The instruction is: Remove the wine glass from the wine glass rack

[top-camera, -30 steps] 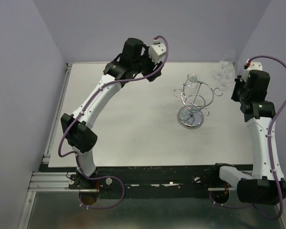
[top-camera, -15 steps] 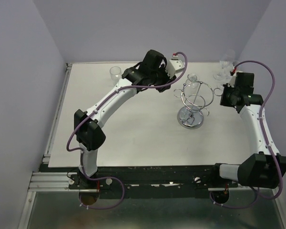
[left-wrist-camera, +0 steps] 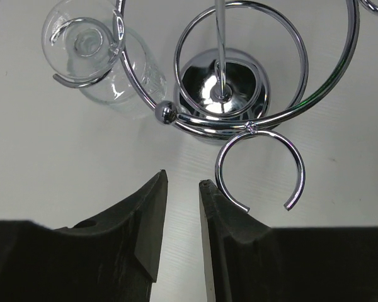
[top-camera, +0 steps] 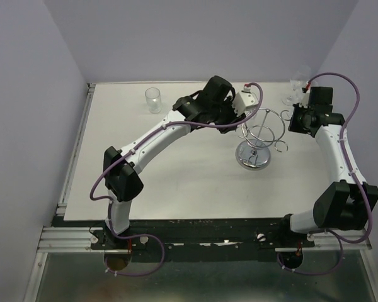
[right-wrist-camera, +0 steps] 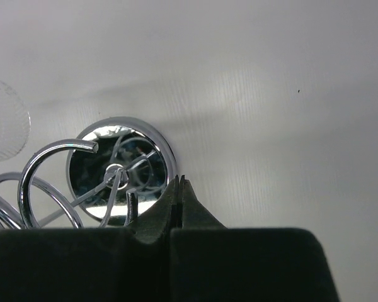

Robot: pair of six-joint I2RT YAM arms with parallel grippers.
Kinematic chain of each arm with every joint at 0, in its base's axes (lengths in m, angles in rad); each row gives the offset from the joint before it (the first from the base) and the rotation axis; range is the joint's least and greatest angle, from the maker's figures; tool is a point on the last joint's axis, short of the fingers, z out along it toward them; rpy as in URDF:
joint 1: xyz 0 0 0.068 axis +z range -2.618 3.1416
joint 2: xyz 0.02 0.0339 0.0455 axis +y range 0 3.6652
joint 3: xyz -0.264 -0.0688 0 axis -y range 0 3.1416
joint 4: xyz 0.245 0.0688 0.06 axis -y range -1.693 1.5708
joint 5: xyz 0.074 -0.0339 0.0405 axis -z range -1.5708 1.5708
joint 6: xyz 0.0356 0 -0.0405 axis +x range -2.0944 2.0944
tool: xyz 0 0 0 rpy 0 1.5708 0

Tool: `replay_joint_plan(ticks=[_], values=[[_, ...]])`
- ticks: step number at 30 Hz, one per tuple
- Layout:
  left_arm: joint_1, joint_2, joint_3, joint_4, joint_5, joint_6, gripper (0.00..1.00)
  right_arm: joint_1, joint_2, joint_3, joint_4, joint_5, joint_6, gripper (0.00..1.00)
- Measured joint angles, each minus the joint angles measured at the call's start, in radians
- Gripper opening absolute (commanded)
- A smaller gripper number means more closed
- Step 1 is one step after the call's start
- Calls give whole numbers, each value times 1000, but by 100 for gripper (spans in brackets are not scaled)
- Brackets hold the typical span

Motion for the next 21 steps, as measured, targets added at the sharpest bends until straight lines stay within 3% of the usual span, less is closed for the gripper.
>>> replay_joint_plan(ticks=[7, 14, 21], values=[[-39, -5, -18, -19, 19, 13, 45, 0, 75, 71, 6, -14, 3, 1], [-57, -19, -26, -27, 23, 38, 55, 1, 118, 109, 19, -24, 2, 1], [-24, -196, -254, -28, 51, 94, 69, -36, 94, 105, 10, -19, -1, 3]])
